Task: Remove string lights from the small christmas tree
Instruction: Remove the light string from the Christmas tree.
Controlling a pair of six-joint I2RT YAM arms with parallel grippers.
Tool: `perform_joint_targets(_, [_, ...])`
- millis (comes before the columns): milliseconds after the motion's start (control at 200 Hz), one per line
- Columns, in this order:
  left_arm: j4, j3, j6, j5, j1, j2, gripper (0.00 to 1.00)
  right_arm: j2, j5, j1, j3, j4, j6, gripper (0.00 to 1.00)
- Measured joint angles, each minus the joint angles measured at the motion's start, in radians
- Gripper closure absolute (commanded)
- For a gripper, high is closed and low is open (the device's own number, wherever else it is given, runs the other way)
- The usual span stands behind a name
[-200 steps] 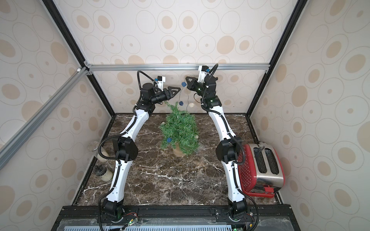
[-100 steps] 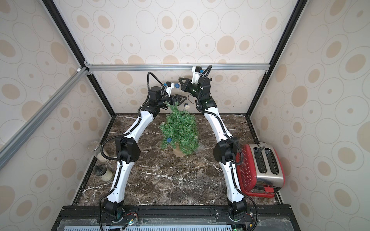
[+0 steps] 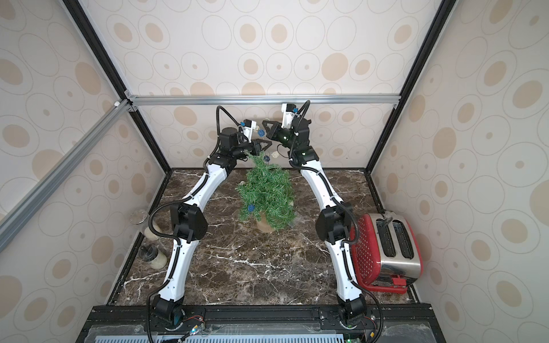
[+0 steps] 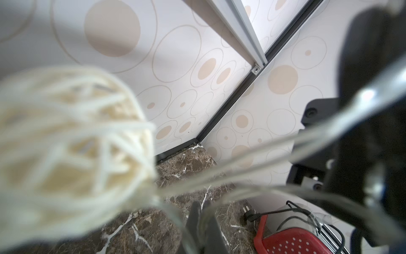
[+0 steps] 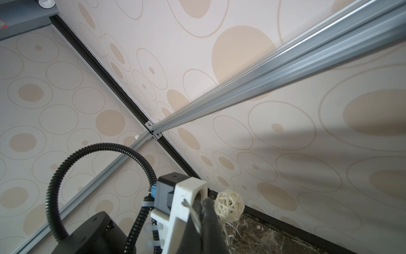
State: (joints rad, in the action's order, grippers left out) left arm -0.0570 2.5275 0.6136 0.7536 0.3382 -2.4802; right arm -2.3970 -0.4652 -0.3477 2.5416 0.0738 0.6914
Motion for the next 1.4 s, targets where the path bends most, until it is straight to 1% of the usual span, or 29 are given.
perform_joint_targets(80, [0.021, -0.023, 0.011, -0.016, -0.002, 0.018, 1.0, 0.007, 0.002, 0.0, -0.011, -0.007, -0.01, 0.94])
perform_joint_targets(130, [0.038, -0.047, 0.02, -0.029, -0.002, 0.037, 1.0, 0.023, 0.002, 0.0, -0.033, -0.011, -0.019, 0.89])
perform_joint_targets(175, [0.056, -0.071, 0.028, -0.041, -0.002, 0.056, 1.0, 0.045, 0.005, 0.001, -0.064, -0.016, -0.03, 0.81])
perform_joint_targets(220, [0.073, -0.085, 0.038, -0.048, -0.002, 0.072, 1.0, 0.069, 0.009, 0.003, -0.097, -0.015, -0.037, 0.71])
perform_joint_targets(265, [0.092, -0.087, 0.051, -0.056, -0.002, 0.083, 1.0, 0.1, 0.014, 0.007, -0.138, -0.014, -0.031, 0.64])
perform_joint_targets(341, [0.117, -0.076, 0.07, -0.064, -0.002, 0.094, 1.0, 0.154, 0.018, 0.015, -0.205, -0.005, -0.046, 0.57])
perform_joint_targets(446, [0.132, -0.034, 0.09, -0.072, -0.002, 0.094, 1.0, 0.226, 0.026, 0.035, -0.296, 0.016, -0.052, 0.5])
perform_joint_targets(626, [0.156, -0.002, 0.119, -0.091, -0.002, 0.094, 1.0, 0.346, 0.045, 0.08, -0.464, 0.063, -0.047, 0.45])
perform_joint_targets(746, [0.176, 0.0, 0.155, -0.091, -0.003, 0.094, 1.0, 0.437, 0.068, 0.112, -0.607, 0.097, -0.041, 0.41])
perform_joint_targets(851, [0.177, 0.007, 0.169, -0.091, -0.003, 0.094, 1.0, 0.513, 0.111, 0.13, -0.712, 0.087, -0.046, 0.4])
perform_joint_targets(997, [0.163, 0.012, 0.167, -0.086, -0.005, 0.096, 1.0, 0.618, 0.183, 0.13, -0.851, 0.059, -0.047, 0.39])
perform_joint_targets(1172, [0.151, -0.067, 0.163, -0.071, -0.004, 0.118, 1.0, 0.723, 0.282, 0.127, -1.019, 0.023, -0.045, 0.37])
perform_joint_targets(1402, [0.107, -0.134, 0.132, -0.053, -0.004, 0.13, 1.0, 0.776, 0.372, 0.127, -1.19, -0.019, -0.032, 0.35])
